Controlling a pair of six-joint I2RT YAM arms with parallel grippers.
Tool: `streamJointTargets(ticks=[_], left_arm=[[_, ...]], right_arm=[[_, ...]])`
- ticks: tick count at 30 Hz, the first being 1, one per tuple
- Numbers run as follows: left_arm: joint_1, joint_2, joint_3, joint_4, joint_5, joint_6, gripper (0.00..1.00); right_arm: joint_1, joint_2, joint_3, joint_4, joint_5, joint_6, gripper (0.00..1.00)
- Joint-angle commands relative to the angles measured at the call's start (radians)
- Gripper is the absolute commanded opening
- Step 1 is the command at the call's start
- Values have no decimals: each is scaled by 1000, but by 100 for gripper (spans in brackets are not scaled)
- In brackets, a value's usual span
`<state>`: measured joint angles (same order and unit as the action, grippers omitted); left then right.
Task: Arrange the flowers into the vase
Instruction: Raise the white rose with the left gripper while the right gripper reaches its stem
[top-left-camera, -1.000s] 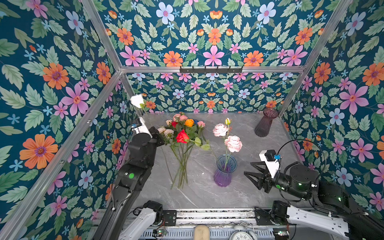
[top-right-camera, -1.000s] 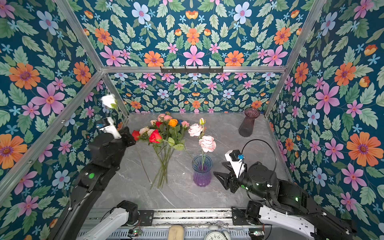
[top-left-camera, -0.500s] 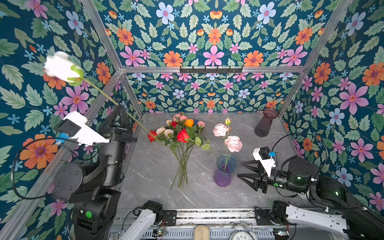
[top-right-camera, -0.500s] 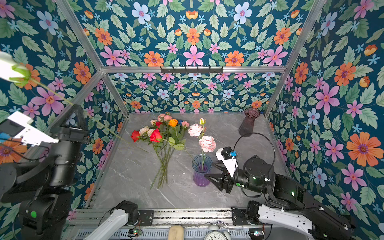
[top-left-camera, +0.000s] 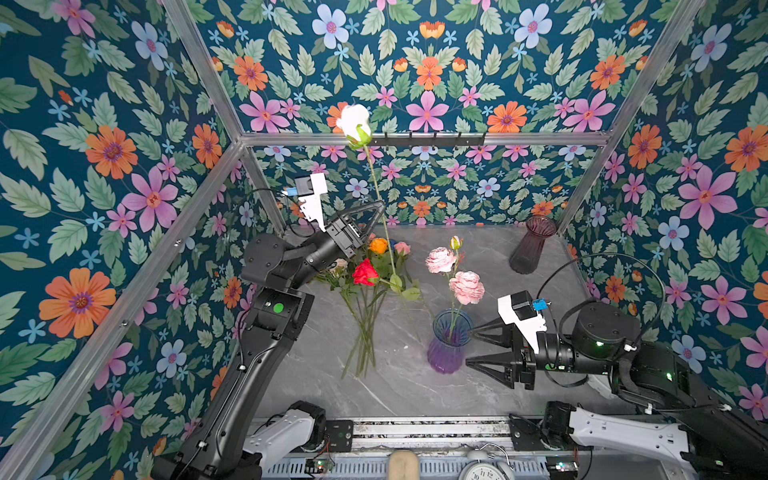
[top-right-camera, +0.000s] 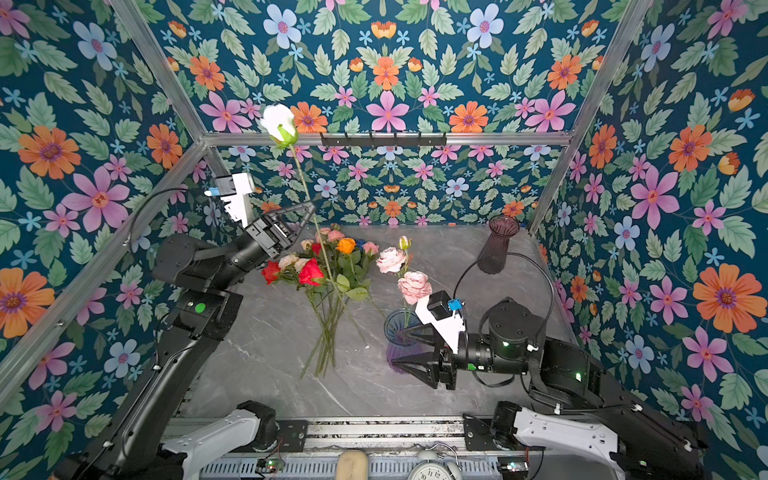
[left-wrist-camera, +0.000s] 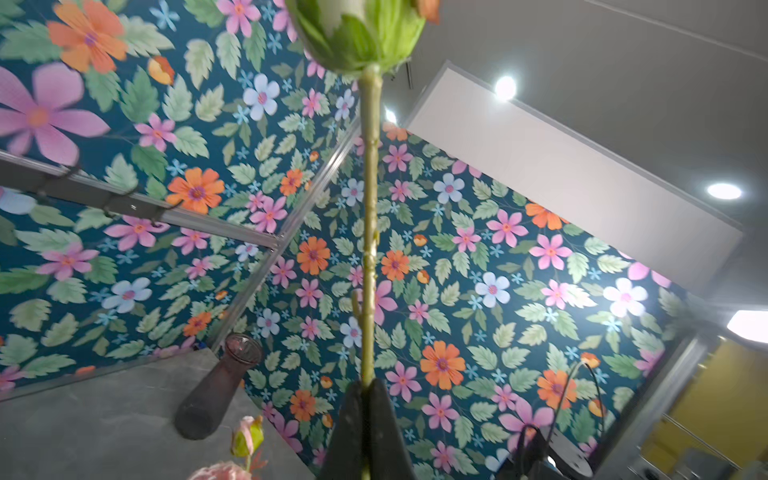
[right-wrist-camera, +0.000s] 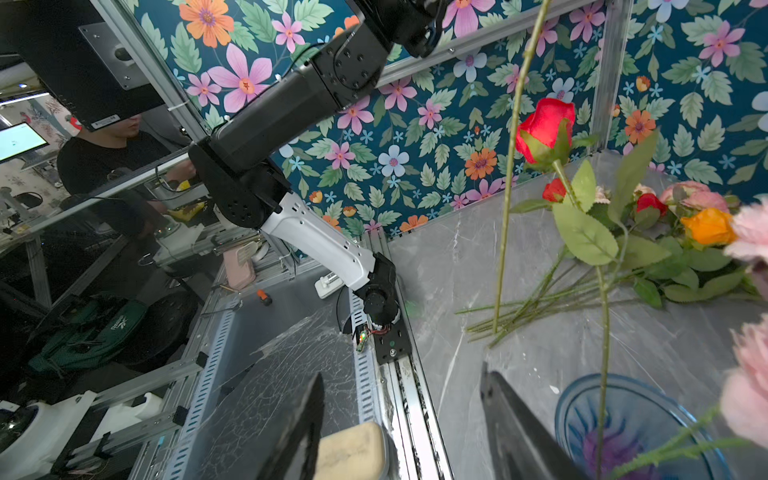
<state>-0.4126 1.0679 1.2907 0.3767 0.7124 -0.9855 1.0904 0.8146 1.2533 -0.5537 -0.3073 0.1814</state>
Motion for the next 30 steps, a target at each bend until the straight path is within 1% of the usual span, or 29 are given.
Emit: streamJointTargets(ticks=[1,2,3,5,6,8,10,13,15,16,19,22,27,30], left_arm=[[-49,13,-16,165,66,-62,0],[-73,18,-18,163,61,-52,0],[-97,24,-22,157,54,-38,0],[-133,34,-26,150,42,-16,0],[-151,39,-29,145,34,-4,0],[-177,45,-36,140,21,17,0],[-198,53,-45,140,10,32,0],[-215,67,-57,138,7,61,0],[-218,76,-61,133,9,75,0],[-219,78,-61,129,9,81,0],[-219,85,-61,120,12,103,0],[-220,98,-55,129,22,103,0],[-219,106,-27,123,25,114,0],[-219,110,-14,117,30,129,0]], right_arm=[[-90,71,92,26,-103,-25,61],[-181,107,129,34,-206,2,59],[-290,143,151,79,-341,60,57],[-463,202,170,230,-537,192,56],[-510,234,190,284,-593,230,56],[-555,310,264,295,-649,244,56],[-561,381,323,325,-704,277,55],[-562,450,325,524,-760,417,54],[-562,478,330,588,-773,468,52],[-563,489,334,606,-783,481,51],[-554,520,334,683,-824,541,42],[-543,541,337,674,-829,544,39],[-536,537,297,640,-817,509,38],[-536,530,281,633,-815,501,34]])
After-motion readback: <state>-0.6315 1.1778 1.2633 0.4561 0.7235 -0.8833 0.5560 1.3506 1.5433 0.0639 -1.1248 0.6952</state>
